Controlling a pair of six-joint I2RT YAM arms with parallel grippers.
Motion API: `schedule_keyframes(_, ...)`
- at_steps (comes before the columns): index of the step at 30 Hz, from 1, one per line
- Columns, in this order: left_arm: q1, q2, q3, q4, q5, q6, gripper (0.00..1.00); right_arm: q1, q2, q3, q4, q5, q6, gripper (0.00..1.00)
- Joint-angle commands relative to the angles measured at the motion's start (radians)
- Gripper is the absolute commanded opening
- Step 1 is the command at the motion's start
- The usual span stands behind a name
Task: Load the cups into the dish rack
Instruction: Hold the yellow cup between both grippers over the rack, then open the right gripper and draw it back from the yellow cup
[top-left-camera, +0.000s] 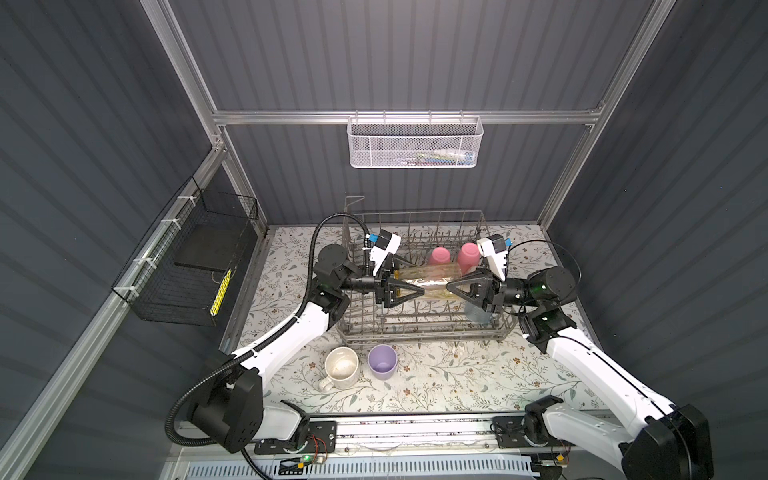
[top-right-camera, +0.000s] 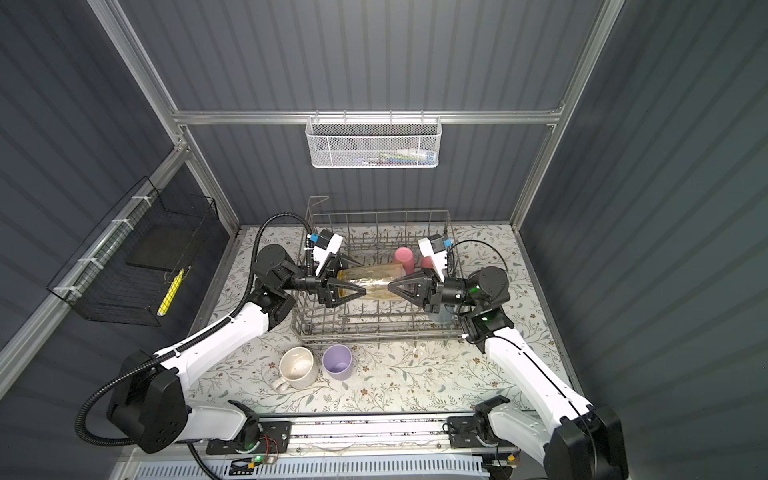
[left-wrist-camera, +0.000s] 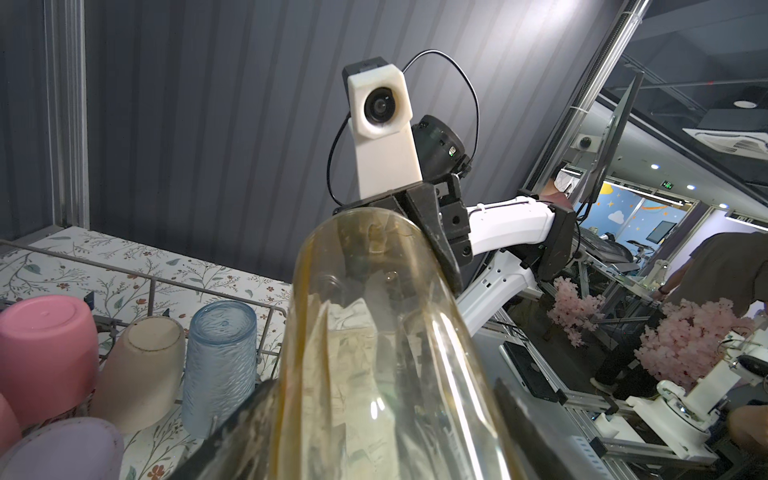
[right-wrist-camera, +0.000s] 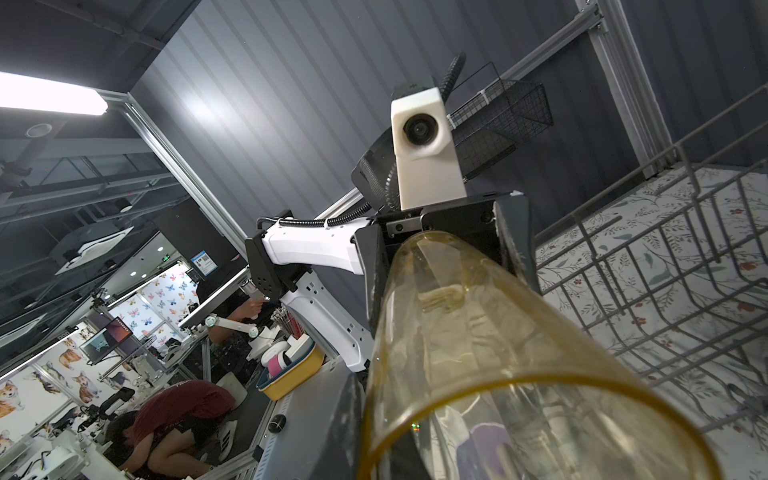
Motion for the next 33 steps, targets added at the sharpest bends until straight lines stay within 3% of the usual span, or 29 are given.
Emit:
schedule_keyframes(1,-0.006,0.007,0.015,0.047,0.035,-0.013,0.73,-0.002,-0.004,0.000,0.046,0.007,-0.002,0.00)
schedule_keyframes(12,-0.007,0.004,0.010,0.048,0.043,-0.010,0.34,-0.004,0.008,0.002,0.040,0.011,-0.007,0.02)
schedule_keyframes(19,-0.006,-0.002,0.007,0.047,0.022,-0.005,0.13,-0.027,-0.023,0.003,-0.018,0.009,-0.031,0.22)
schedule_keyframes(26,-0.001,-0.009,0.006,0.042,-0.015,0.005,0.02,-0.068,-0.101,-0.001,-0.145,0.020,-0.106,0.33)
schedule_keyframes(33,0.005,-0.012,0.007,0.047,-0.062,0.001,0.00,-0.111,-0.169,-0.004,-0.273,0.034,-0.179,0.37)
